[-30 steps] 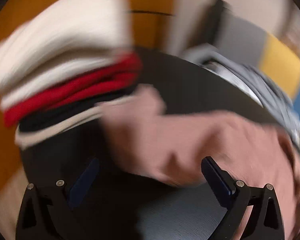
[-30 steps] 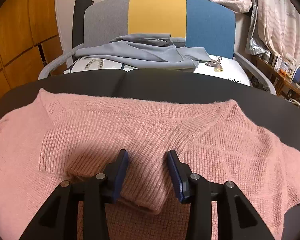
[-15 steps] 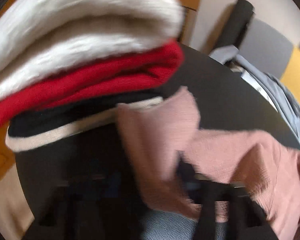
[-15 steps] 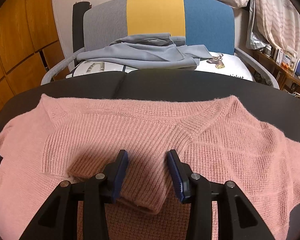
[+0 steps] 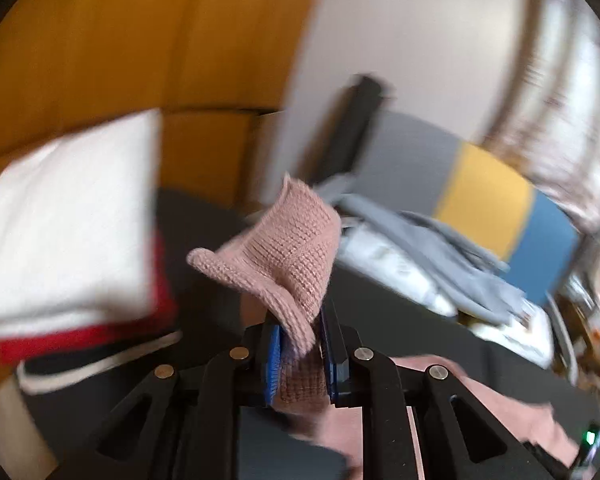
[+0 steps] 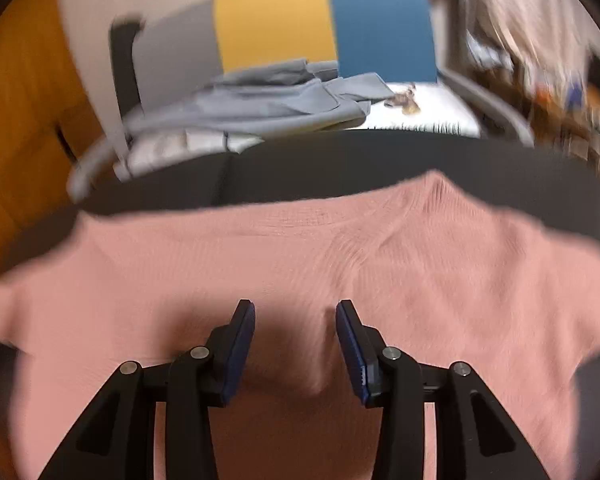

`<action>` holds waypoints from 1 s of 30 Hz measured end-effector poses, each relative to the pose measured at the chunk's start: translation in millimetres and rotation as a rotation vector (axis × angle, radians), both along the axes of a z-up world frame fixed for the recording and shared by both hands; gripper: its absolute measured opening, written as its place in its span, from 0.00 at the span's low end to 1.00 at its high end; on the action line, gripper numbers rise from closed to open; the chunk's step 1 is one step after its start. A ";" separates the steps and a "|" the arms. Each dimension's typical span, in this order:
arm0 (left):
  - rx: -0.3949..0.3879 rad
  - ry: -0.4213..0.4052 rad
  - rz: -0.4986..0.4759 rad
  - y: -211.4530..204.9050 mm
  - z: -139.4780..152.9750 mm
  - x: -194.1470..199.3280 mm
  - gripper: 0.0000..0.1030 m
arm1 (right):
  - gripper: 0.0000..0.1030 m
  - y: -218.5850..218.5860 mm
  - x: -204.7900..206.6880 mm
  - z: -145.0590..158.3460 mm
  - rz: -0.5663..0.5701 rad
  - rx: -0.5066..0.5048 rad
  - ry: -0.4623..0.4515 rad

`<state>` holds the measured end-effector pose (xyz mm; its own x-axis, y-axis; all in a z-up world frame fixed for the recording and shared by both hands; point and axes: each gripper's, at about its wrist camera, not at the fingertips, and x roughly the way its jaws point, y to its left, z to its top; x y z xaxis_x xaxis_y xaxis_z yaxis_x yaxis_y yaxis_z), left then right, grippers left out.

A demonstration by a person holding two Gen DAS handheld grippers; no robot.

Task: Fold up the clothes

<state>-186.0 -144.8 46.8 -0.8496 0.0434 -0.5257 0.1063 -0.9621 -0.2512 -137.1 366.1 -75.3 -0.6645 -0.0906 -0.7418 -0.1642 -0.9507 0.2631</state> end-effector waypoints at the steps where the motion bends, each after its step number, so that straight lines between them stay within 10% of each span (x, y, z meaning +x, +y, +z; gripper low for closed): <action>1: -0.011 0.015 -0.071 23.1 4.7 1.5 0.18 | 0.42 0.0 9.3 3.7 -0.002 -0.078 0.021; 9: -0.139 -0.050 -0.489 202.0 -40.0 2.9 0.18 | 0.42 -11.3 77.8 -1.8 -0.022 -0.255 0.043; 14: -0.282 -0.176 -0.651 263.6 -102.4 36.8 0.42 | 0.42 5.8 97.6 -17.9 -0.077 -0.340 0.002; 17: -0.278 -0.169 -0.641 250.1 -117.7 49.6 0.47 | 0.42 8.8 99.9 -19.3 -0.056 -0.420 0.003; 20: -0.221 -0.148 -0.527 201.1 -130.3 57.4 0.74 | 0.47 -4.7 85.8 -14.8 0.032 -0.486 0.018; 30: -0.076 -0.187 -0.356 112.5 -179.5 58.8 0.79 | 0.48 -80.3 -11.4 -25.7 0.107 -0.461 -0.064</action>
